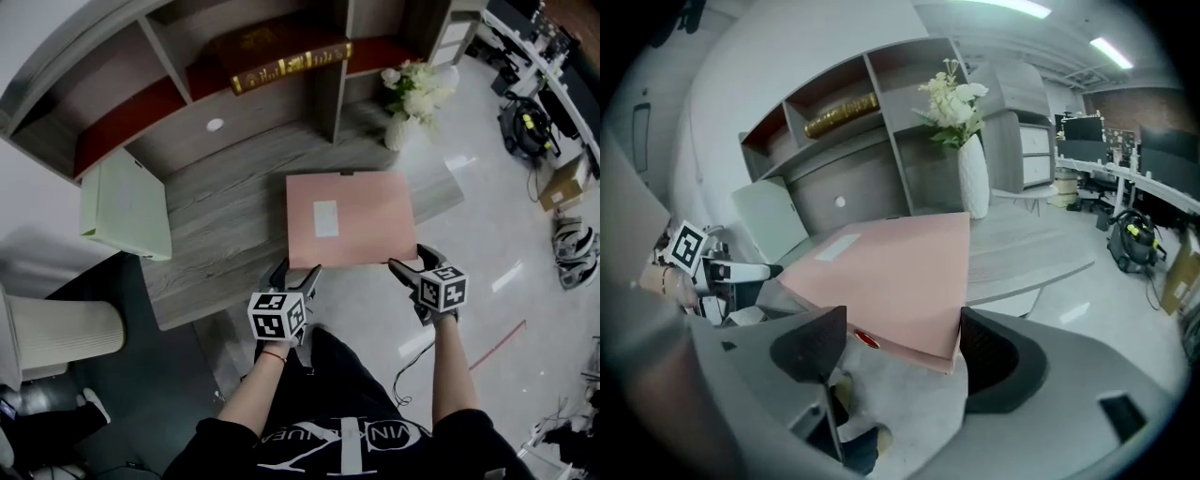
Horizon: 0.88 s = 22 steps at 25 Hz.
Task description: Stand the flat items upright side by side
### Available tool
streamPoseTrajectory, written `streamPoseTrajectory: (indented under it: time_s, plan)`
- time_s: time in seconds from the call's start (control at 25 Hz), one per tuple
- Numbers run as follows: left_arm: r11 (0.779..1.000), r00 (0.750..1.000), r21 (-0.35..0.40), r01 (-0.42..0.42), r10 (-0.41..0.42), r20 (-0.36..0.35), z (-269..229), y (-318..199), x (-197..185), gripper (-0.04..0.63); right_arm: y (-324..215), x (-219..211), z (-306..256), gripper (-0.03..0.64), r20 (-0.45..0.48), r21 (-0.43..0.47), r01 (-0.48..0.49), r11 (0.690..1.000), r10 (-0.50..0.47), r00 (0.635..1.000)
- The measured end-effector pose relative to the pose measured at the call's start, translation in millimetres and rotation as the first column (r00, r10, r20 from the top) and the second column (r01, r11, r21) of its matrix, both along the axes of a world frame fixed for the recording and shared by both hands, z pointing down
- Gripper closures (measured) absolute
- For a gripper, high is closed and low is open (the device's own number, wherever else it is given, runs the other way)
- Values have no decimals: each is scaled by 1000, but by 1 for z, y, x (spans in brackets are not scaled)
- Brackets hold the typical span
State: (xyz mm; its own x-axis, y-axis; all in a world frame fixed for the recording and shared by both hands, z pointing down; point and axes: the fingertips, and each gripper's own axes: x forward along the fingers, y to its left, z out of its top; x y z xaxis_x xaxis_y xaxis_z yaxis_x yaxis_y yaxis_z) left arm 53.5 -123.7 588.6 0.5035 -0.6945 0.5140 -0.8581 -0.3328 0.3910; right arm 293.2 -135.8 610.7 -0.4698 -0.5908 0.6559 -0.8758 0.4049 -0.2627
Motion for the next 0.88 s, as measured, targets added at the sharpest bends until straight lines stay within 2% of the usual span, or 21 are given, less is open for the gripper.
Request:
streamPoseTrajectory:
  time_s: [0.2, 0.4, 0.56, 0.68, 0.88]
  plan:
    - [991, 991, -7, 131, -131, -21, -5, 16, -37, 270, 15, -36, 1, 233, -11, -1, 111, 994, -111, 994]
    - [961, 960, -10, 277, -277, -30, -9, 32, -76, 270, 34, -75, 1, 234, -26, -12, 244, 970, -245, 969]
    - [931, 931, -13, 366, -366, -13, -9, 44, -106, 270, 43, -101, 4, 241, -64, -11, 360, 933, -360, 931]
    - [914, 914, -8, 407, -406, 15, -11, 54, -123, 270, 51, -119, 4, 253, -57, -18, 425, 905, -425, 903]
    - [908, 907, 17, 419, -419, 51, -20, 65, -130, 272, 72, -160, 5, 282, -87, -7, 568, 823, -566, 820]
